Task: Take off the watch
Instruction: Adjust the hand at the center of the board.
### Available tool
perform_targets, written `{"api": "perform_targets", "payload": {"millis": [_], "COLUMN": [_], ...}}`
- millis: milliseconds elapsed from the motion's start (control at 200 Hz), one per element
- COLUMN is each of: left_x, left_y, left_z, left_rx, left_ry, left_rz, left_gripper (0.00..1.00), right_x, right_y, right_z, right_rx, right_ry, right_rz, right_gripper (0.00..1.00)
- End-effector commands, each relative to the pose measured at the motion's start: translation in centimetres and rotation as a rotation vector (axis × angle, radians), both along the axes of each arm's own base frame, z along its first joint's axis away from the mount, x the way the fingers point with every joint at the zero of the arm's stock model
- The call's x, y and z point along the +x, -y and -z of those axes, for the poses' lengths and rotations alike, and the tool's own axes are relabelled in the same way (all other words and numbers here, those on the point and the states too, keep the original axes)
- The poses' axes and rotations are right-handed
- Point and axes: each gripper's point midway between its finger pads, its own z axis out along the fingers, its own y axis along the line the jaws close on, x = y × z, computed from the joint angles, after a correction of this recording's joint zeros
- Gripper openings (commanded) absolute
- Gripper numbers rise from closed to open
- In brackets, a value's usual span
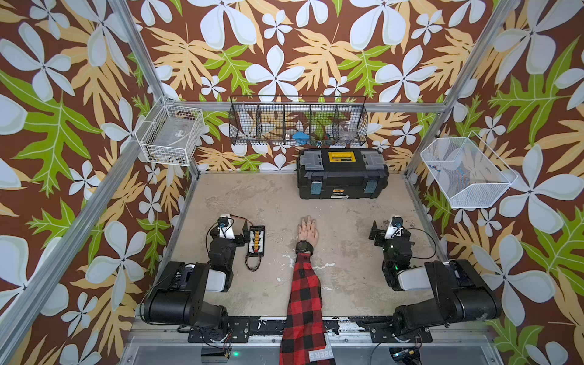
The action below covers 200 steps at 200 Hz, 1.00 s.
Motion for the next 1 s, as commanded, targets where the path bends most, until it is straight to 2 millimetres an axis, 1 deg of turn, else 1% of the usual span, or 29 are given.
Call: {"api": "perform_targets", "payload": {"millis": [0, 686, 781, 901, 966, 996], "left_x": [0.1, 0.1, 0.1, 0.2, 0.1, 0.0], "left_y": [0.0, 0.0, -0.6, -0.7, -0.8, -1.2], "left_z": [-0.7, -0.7, -0.7, -0.7, -0.8, -0.9], "left_rx": [-0.002, -0.001, -0.011, -0.012, -0.015, -0.02], "left_ry": [0.027, 0.027, 0.027, 0.027, 0.029, 0.035], "left_rz": [0.002, 0.002, -0.039, -0.045, -0.046, -0.073], "left_gripper": [1.0, 1.0, 1.0, 1.0, 1.0, 1.0], "right_x": [0.2, 0.2, 0.2, 0.1, 0.2, 0.4], "right_y": [0.3, 0.2, 0.3, 0.3, 0.4, 0.4], "right_z": [-0.9, -0.8, -0.8, -0.9, -1.3, -1.3], "right_rx": [-0.012, -0.01, -0.01, -0.01, -0.012, -0.011], "right_ry": [0.033, 0.028, 0.029, 0.033, 0.037, 0.022], "right_rz": [0.016, 0.013, 0.014, 0.014, 0.022, 0.025], "right_gripper": [1.0, 1.0, 1.0, 1.0, 1.0, 1.0]}}
